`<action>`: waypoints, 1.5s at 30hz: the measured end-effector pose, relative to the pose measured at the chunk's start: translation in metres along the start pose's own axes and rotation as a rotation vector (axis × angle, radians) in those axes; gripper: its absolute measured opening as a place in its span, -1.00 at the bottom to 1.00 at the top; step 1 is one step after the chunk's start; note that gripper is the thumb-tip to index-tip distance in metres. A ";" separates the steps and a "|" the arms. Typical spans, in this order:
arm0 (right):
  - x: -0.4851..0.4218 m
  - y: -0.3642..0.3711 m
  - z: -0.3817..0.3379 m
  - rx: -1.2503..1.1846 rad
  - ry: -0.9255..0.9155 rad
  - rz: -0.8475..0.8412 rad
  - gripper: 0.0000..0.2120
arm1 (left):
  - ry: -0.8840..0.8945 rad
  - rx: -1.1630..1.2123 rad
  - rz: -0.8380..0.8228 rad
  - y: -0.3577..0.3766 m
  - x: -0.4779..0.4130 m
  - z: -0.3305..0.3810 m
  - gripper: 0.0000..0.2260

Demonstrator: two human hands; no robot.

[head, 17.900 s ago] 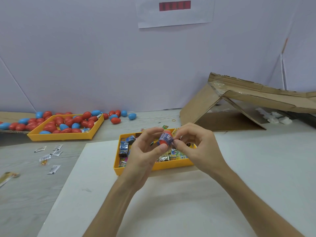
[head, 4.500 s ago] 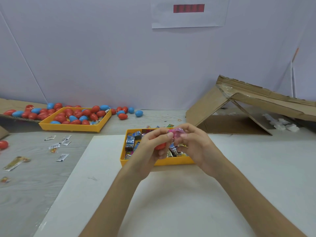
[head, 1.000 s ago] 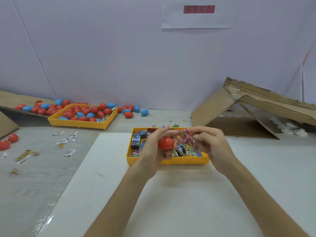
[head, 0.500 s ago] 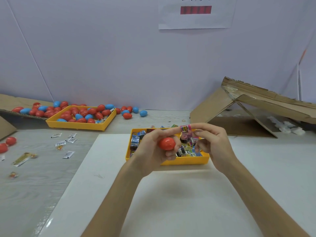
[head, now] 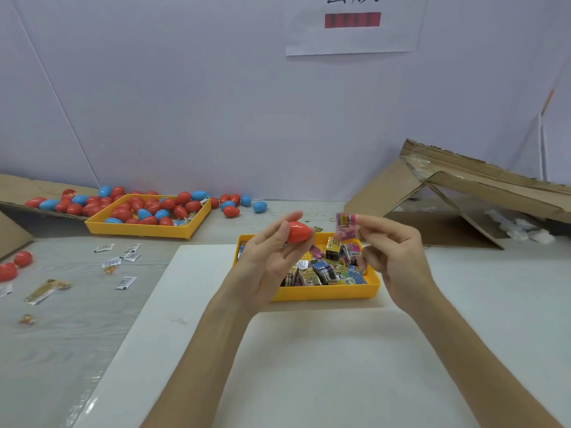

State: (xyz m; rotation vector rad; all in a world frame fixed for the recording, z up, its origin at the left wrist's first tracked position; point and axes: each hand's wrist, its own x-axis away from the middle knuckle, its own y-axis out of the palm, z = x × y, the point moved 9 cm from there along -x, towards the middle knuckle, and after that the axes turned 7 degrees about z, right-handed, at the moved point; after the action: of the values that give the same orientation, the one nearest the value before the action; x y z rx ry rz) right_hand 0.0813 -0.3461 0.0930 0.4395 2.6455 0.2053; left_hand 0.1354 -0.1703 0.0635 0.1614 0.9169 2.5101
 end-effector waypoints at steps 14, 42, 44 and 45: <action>0.005 0.010 0.007 0.042 -0.025 -0.041 -0.68 | 0.149 -0.203 0.044 0.003 0.002 0.006 -0.62; 0.010 0.012 0.009 0.225 0.028 -0.056 -0.66 | 0.288 -0.355 0.170 -0.005 0.001 0.010 -0.67; 0.009 0.013 0.011 0.215 0.056 -0.079 -0.68 | 0.330 -0.429 0.178 -0.004 0.002 0.013 -0.71; 0.009 0.014 0.011 0.214 0.067 -0.087 -0.68 | 0.348 -0.459 0.183 -0.003 0.003 0.014 -0.73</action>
State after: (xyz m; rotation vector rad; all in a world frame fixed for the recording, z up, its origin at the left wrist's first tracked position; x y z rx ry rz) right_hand 0.0826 -0.3294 0.0821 0.3903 2.7575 -0.0927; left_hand 0.1374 -0.1588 0.0725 -0.3628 0.4342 2.8993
